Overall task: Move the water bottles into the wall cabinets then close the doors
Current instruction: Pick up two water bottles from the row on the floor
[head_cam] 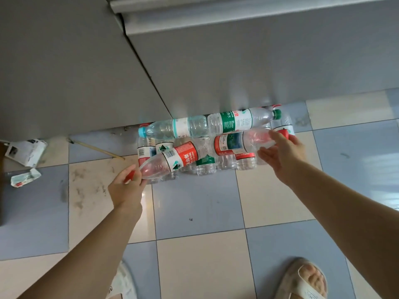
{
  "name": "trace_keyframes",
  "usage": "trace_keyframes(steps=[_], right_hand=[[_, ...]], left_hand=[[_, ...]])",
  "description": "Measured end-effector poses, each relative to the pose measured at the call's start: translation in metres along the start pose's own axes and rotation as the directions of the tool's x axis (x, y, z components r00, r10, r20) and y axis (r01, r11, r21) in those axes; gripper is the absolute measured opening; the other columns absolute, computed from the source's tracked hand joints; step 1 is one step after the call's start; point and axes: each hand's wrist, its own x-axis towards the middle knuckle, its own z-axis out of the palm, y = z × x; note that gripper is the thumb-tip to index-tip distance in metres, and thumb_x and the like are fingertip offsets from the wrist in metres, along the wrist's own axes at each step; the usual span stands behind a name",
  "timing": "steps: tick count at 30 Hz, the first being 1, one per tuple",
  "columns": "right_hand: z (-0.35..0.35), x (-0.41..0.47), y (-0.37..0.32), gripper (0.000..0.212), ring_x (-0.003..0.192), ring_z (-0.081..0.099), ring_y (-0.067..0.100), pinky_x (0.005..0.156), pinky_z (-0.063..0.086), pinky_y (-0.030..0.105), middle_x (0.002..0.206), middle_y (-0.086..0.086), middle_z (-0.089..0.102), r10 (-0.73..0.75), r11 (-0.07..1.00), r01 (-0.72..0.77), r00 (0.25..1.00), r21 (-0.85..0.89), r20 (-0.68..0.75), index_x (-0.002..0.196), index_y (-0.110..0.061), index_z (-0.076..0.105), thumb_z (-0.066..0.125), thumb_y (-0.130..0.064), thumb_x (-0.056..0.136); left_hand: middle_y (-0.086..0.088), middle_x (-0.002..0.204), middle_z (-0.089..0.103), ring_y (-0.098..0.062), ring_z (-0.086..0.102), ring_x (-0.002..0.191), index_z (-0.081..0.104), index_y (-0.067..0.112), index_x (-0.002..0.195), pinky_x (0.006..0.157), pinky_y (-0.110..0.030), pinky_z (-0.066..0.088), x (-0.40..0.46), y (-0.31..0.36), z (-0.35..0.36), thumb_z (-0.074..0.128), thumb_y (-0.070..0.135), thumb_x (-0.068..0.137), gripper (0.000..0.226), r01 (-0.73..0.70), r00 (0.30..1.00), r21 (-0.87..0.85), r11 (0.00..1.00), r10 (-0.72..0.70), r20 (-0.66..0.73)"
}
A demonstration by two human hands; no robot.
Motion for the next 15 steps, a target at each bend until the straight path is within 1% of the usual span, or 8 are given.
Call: trace_keyframes(steps=[1,3,5,6,8,10,13,15], right_hand=[[0.001,-0.012,-0.001,0.031,0.065,0.074,0.025,0.061,0.062,0.032,0.103,0.018,0.065,-0.035,0.999,0.036,0.999,-0.023,0.032,0.122,-0.008,0.061,0.072,-0.019,0.094],[0.004,-0.034,-0.003,0.023,0.058,0.073,0.025,0.059,0.062,0.034,0.099,0.015,0.063,-0.141,0.981,0.152,0.986,-0.124,0.087,0.111,-0.007,0.06,0.073,-0.016,0.093],[0.006,-0.056,-0.003,0.018,0.054,0.072,0.026,0.055,0.062,0.036,0.095,0.012,0.063,-0.254,0.927,0.285,0.956,-0.246,0.148,0.099,-0.012,0.058,0.074,-0.012,0.092],[0.005,-0.065,-0.003,0.019,0.054,0.072,0.027,0.055,0.062,0.037,0.095,0.011,0.064,-0.299,0.89,0.345,0.936,-0.299,0.188,0.096,-0.015,0.057,0.074,-0.011,0.091],[0.001,-0.082,-0.004,0.02,0.057,0.073,0.027,0.055,0.062,0.039,0.101,0.008,0.065,-0.358,0.806,0.441,0.894,-0.394,0.269,0.101,-0.017,0.058,0.074,-0.011,0.091],[-0.006,-0.094,-0.005,0.023,0.06,0.074,0.025,0.057,0.063,0.04,0.106,0.005,0.064,-0.371,0.738,0.492,0.868,-0.462,0.331,0.109,-0.017,0.059,0.074,-0.012,0.091],[-0.022,-0.106,-0.001,0.028,0.063,0.075,0.017,0.059,0.063,0.031,0.105,0.002,0.066,-0.351,0.65,0.522,0.851,-0.552,0.39,0.113,-0.02,0.061,0.076,-0.013,0.09],[-0.031,-0.109,0.007,0.03,0.062,0.073,0.01,0.06,0.061,0.023,0.103,-0.002,0.067,-0.348,0.558,0.55,0.835,-0.621,0.427,0.112,-0.025,0.062,0.076,-0.014,0.089]], left_hand=[[-0.003,0.11,0.069,-0.024,0.069,0.105,0.073,0.016,0.1,0.069,-0.019,0.06,-0.007,0.004,-0.004,0.07,0.0,0.092,0.017,-0.01,1.0,0.011,1.0,0.009,0.018],[-0.01,0.112,0.072,-0.021,0.07,0.099,0.075,0.009,0.105,0.077,-0.024,0.06,-0.023,0.014,-0.012,0.073,0.001,0.09,0.017,-0.081,0.995,0.082,0.993,0.075,0.066],[-0.006,0.106,0.074,-0.018,0.069,0.095,0.077,0.013,0.107,0.088,-0.032,0.058,-0.038,0.027,-0.016,0.077,0.003,0.087,0.022,-0.238,0.967,0.22,0.946,0.21,0.141],[-0.002,0.104,0.073,-0.019,0.069,0.097,0.077,0.016,0.106,0.091,-0.035,0.057,-0.047,0.036,-0.016,0.077,0.002,0.086,0.025,-0.341,0.936,0.301,0.89,0.292,0.199],[0.001,0.104,0.07,-0.021,0.066,0.101,0.078,0.018,0.103,0.094,-0.033,0.055,-0.065,0.052,-0.012,0.076,-0.001,0.083,0.028,-0.569,0.819,0.414,0.711,0.448,0.358],[0.005,0.104,0.067,-0.013,0.063,0.101,0.079,0.017,0.1,0.092,-0.019,0.049,-0.083,0.065,-0.003,0.075,-0.004,0.081,0.028,-0.743,0.667,0.413,0.526,0.539,0.514],[0.006,0.106,0.067,-0.002,0.061,0.099,0.079,0.011,0.101,0.087,-0.012,0.048,-0.106,0.073,0.01,0.074,-0.007,0.083,0.026,-0.857,0.5,0.319,0.404,0.503,0.705],[0.006,0.107,0.065,-0.004,0.061,0.096,0.079,0.008,0.102,0.085,-0.015,0.051,-0.117,0.071,0.015,0.073,-0.008,0.084,0.026,-0.899,0.411,0.274,0.342,0.441,0.798]])
